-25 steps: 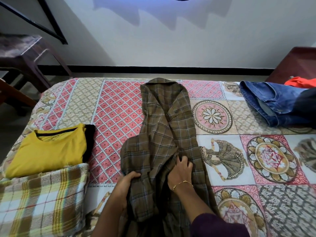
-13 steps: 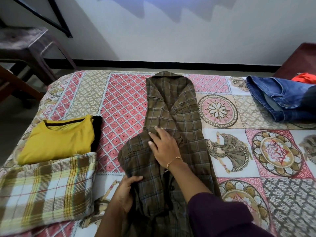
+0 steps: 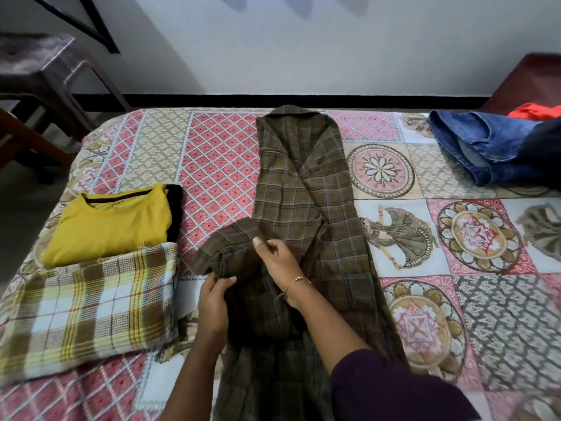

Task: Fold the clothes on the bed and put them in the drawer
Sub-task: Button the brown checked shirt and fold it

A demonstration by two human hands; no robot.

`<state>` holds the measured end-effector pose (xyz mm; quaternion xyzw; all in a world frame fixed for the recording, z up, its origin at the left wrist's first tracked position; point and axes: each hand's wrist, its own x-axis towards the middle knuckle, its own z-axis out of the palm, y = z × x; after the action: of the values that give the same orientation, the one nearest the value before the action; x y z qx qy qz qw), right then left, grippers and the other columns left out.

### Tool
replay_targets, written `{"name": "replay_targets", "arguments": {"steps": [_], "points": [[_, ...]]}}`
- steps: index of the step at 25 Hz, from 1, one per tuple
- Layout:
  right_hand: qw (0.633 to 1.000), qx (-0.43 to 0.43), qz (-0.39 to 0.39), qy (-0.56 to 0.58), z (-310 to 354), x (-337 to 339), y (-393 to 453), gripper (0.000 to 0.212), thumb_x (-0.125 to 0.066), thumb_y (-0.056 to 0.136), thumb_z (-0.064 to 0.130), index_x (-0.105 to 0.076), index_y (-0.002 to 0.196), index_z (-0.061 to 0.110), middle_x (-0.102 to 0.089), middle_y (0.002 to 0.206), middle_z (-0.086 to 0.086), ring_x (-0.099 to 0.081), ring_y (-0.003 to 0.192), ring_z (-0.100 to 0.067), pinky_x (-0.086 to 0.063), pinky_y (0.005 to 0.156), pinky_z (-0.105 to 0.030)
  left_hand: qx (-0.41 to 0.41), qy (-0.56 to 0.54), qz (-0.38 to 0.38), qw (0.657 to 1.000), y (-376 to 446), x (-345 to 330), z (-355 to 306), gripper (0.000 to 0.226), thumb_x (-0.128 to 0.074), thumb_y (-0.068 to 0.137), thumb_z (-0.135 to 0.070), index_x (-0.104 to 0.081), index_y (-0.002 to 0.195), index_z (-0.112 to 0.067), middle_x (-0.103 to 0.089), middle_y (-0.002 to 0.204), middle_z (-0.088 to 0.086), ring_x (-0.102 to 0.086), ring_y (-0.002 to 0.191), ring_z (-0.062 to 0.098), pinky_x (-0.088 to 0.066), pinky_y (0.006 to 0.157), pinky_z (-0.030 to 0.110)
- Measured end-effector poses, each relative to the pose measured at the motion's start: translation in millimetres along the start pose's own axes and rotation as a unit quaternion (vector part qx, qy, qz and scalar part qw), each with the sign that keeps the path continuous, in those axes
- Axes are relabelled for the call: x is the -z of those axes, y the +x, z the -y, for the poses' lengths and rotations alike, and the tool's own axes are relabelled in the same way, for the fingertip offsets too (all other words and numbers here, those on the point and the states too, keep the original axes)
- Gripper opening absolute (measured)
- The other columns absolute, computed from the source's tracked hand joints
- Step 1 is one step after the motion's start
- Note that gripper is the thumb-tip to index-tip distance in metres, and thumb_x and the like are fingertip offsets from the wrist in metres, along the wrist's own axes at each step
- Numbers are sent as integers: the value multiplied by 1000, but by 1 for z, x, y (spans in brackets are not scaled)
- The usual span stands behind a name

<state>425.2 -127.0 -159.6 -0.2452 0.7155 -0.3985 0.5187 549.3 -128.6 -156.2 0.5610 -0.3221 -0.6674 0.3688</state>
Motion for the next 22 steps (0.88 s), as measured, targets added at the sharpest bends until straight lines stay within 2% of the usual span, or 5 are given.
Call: {"name": "replay_targets", "arguments": {"steps": [3,6,11,15,22], "points": [[945,-157,93,272,-7,-1,-32,40,-68,82,37,-67,112,10,-70,101,-11,-68,90,-25,-56,77,-35,10,-47,99,994,-19,1,-19,25,-44,92,-2,-61,98,-20,-72,88,0,-67,84,18,-54,72,35],[919,-105,70,373,-24,1,-57,11,-61,88,18,-69,95,14,-71,89,-11,-68,86,-28,-56,74,-41,23,80,183,980,-37,22,-20,33,-70,79,-10,-58,108,-19,-71,96,-2,-68,85,13,-54,69,27],[885,-67,97,450,-59,5,-107,36,-65,69,15,-65,103,3,-69,95,-17,-67,85,-30,-54,80,-46,77,281,385,875,-67,50,-1,50,-82,59,-18,-57,102,-26,-69,82,-28,-64,83,-12,-52,75,11],[872,3,94,480,-68,20,-127,51,-92,44,27,-76,86,5,-72,92,-17,-71,83,-28,-59,68,-42,52,307,365,877,-83,52,18,33,-67,82,0,-59,97,-29,-68,83,-26,-64,86,-9,-48,70,7],[919,-3,-86,384,-20,47,-79,16,-52,95,26,-60,104,17,-68,98,-6,-65,88,-22,-52,80,-46,14,189,217,957,-70,26,37,17,-59,90,-21,-65,106,-15,-70,105,2,-67,98,15,-54,84,28]]}}
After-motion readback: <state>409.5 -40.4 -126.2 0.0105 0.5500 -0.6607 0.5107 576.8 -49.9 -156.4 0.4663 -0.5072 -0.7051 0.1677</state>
